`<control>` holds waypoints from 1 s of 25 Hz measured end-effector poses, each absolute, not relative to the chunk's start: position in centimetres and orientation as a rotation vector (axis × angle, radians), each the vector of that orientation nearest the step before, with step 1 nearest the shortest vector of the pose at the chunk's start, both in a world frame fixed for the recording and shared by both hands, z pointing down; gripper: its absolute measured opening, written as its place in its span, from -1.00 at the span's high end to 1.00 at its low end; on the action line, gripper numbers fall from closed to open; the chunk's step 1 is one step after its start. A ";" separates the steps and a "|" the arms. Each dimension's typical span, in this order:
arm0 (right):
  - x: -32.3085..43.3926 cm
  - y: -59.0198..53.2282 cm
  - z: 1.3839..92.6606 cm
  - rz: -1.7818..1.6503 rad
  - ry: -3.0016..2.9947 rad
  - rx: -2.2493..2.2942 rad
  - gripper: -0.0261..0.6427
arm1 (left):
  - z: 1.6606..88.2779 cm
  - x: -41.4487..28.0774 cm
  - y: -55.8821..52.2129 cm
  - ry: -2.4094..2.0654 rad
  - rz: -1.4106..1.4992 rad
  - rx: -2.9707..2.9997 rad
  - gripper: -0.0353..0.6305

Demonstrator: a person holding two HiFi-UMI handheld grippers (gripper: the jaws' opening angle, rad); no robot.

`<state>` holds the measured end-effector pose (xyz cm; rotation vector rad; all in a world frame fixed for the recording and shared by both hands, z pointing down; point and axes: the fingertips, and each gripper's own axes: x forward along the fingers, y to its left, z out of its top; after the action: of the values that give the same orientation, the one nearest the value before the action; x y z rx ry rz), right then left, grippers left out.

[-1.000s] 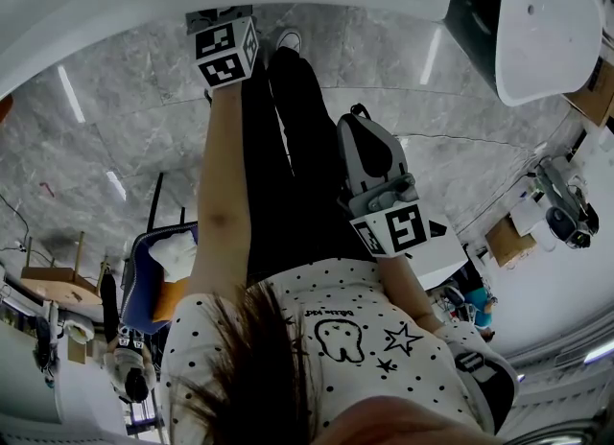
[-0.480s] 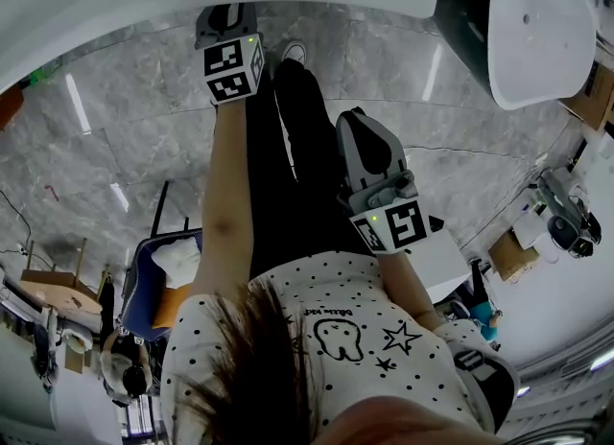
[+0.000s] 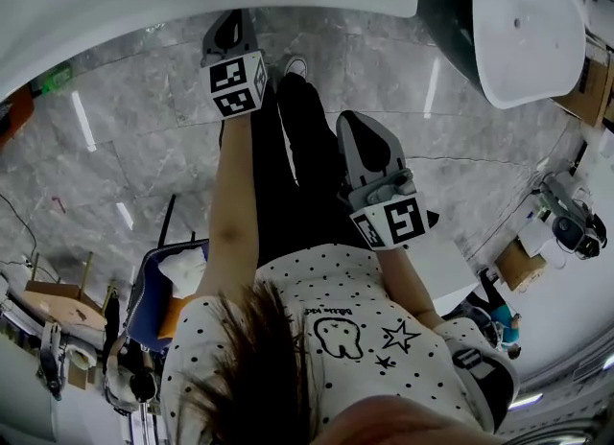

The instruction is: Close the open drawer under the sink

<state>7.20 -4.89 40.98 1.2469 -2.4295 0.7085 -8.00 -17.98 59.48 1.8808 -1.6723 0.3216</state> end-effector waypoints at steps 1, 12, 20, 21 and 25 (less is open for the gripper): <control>7.0 -4.8 40.8 0.704 -2.432 1.246 0.88 | 59.2 -8.2 -17.8 -1.673 0.318 1.881 0.88; 4.5 -3.0 38.4 0.655 -2.457 1.218 0.88 | 52.9 -9.8 -15.9 -1.711 0.282 1.947 0.88; 3.3 -2.3 37.2 0.600 -2.426 1.218 0.88 | 47.0 -10.9 -15.3 -1.716 0.247 2.015 0.88; 3.2 -2.4 37.1 0.589 -2.425 1.226 0.88 | 46.2 -11.0 -15.3 -1.718 0.242 2.027 0.88; 3.0 -2.9 36.1 0.577 -2.431 1.267 0.88 | 42.9 -11.3 -15.2 -1.730 0.222 2.060 0.88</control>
<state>3.00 -2.90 36.06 1.2673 -2.4309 0.5767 -11.25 -15.17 42.86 2.0598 -1.7299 0.2218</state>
